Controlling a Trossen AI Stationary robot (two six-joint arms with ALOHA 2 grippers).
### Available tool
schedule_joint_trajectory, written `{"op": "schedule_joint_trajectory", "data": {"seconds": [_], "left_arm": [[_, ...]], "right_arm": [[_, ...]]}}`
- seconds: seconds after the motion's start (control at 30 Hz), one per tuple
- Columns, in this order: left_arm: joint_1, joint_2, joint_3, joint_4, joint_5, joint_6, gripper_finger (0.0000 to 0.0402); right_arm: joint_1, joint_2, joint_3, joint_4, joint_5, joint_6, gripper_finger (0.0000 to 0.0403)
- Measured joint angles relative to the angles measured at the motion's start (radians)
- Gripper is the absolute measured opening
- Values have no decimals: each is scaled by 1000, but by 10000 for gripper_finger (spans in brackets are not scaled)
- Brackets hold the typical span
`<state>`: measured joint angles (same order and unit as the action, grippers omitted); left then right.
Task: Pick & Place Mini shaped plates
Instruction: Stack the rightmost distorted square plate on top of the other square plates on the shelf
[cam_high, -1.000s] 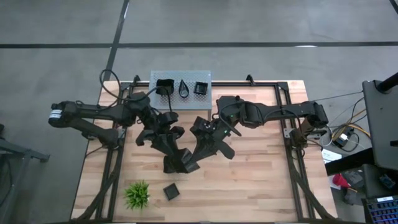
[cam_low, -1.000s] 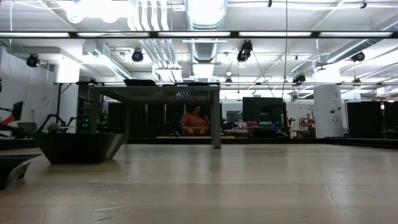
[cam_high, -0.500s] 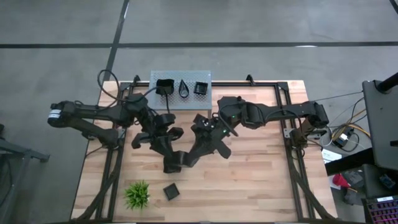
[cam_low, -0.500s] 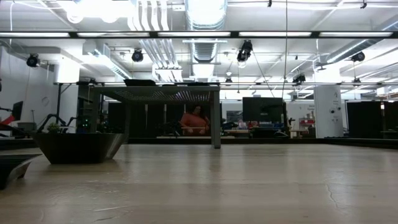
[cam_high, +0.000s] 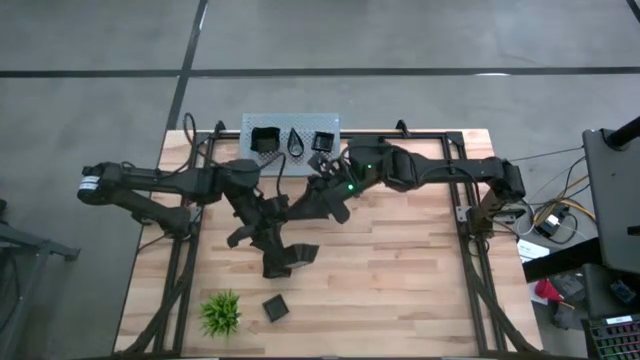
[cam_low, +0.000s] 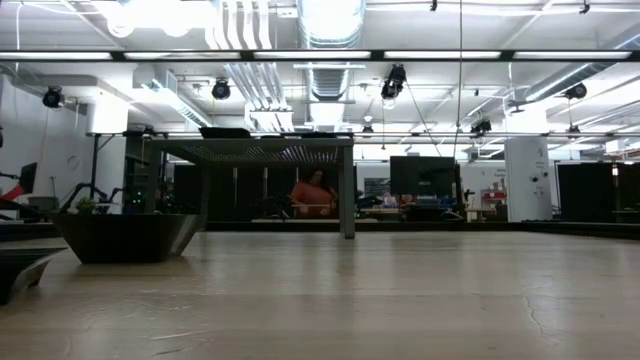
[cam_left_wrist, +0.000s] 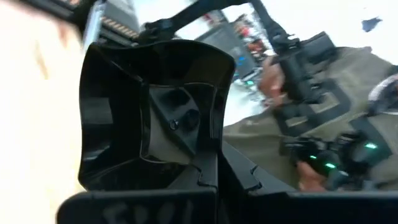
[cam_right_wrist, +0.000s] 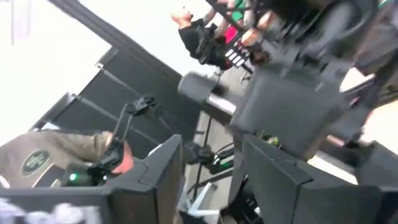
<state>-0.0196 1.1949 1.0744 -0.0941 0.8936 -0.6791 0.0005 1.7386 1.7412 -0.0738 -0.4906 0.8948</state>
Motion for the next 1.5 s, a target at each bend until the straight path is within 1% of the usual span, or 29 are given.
{"op": "schedule_joint_trajectory", "data": {"seconds": [0.07,0.13,0.2,0.3,0.4,0.47,0.53,0.63,0.73,0.83,0.9,0.97,1.1,1.3,1.37,1.47,1.5], "left_arm": [[0,-7,0,-64,-27,36,0],[0,-25,0,-146,-54,110,0],[0,-53,0,-254,-125,216,0],[-1,-95,0,-431,-307,357,0],[1,-139,0,-583,-553,441,0],[3,-162,0,-658,-702,497,0],[9,-185,0,-704,-816,564,0],[22,-218,0,-737,-924,685,0],[35,-244,0,-749,-1029,812,0],[51,-263,0,-762,-1172,967,0],[67,-264,2,-761,-1254,1058,0],[96,-254,9,-762,-1293,1129,0],[170,-224,19,-784,-1304,1241,0],[325,-191,23,-789,-1317,1322,0],[374,-177,28,-775,-1297,1330,0],[436,-153,42,-771,-1206,1318,0],[449,-142,45,-772,-1190,1314,0]], "right_arm": [[-19,0,0,0,0,-2,176],[-29,-4,0,2,-3,-1,187],[-30,-10,0,6,-4,-15,194],[-21,-23,1,14,-4,-56,198],[-17,-30,2,16,-4,-100,197],[-17,-31,2,13,-4,-99,193],[-16,-31,2,11,-3,-93,189],[-1,-31,2,11,2,-96,185],[24,-32,2,11,28,-129,182],[50,-32,1,13,73,-160,180],[63,-32,1,13,85,-171,180],[72,-32,1,13,109,-177,180],[83,-32,1,12,171,-199,178],[95,-32,0,13,216,-192,180],[103,-32,0,12,242,-194,178],[111,-32,0,11,262,-199,176],[112,-32,0,11,263,-199,176]]}}
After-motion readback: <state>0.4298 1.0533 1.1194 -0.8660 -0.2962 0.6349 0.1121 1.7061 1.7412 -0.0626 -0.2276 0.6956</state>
